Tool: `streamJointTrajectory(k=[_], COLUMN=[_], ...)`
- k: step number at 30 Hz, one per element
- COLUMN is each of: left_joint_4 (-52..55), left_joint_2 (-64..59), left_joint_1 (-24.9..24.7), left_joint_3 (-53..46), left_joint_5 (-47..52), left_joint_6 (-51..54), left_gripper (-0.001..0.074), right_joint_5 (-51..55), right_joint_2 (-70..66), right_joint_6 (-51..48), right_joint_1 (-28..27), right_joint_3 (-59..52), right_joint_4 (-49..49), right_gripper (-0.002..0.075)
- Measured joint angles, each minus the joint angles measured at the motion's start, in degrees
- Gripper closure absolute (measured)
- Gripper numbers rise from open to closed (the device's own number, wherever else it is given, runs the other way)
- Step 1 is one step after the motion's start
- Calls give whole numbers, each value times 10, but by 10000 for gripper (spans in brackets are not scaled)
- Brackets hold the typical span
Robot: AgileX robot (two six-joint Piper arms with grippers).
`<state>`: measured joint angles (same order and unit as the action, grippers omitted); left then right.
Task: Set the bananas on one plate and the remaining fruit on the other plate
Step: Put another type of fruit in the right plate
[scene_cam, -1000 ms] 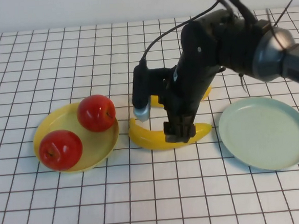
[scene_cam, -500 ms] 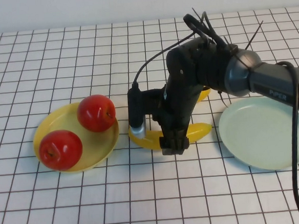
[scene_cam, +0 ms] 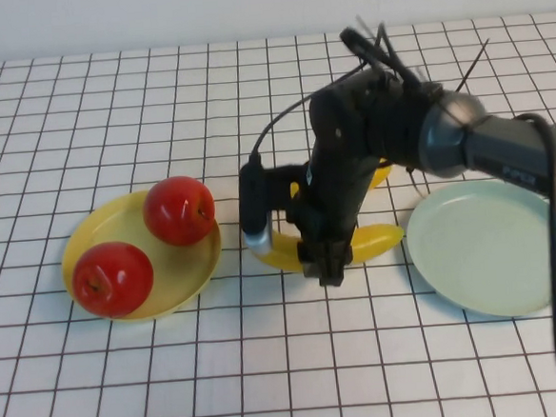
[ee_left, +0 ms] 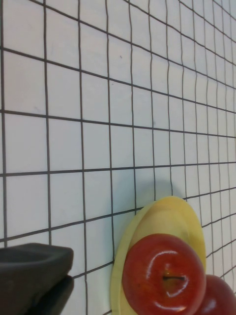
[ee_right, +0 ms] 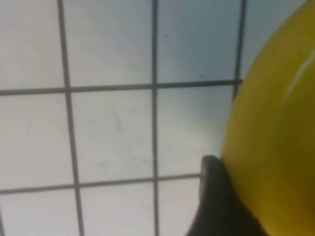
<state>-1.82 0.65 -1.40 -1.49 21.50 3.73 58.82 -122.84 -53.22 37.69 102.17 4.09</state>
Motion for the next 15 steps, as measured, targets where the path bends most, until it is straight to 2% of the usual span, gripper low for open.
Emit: streamJointTrajectory(k=[5,10,15], left_joint_4=[0,0,0], left_joint_2=[0,0,0], left_joint_1=[0,0,0], left_joint_3=[0,0,0], left_joint_5=[0,0,0], left_joint_6=[0,0,0], left_gripper=[735,735,734], right_joint_5=[33,90,115], right_joint_2=[57,119,146], right_joint_6=[73,208,300], right_joint_1=[0,-1,-41], right_joint_3=[21,26,20], right_joint_4=[-22,-68,-72], right_gripper=[397,397,397])
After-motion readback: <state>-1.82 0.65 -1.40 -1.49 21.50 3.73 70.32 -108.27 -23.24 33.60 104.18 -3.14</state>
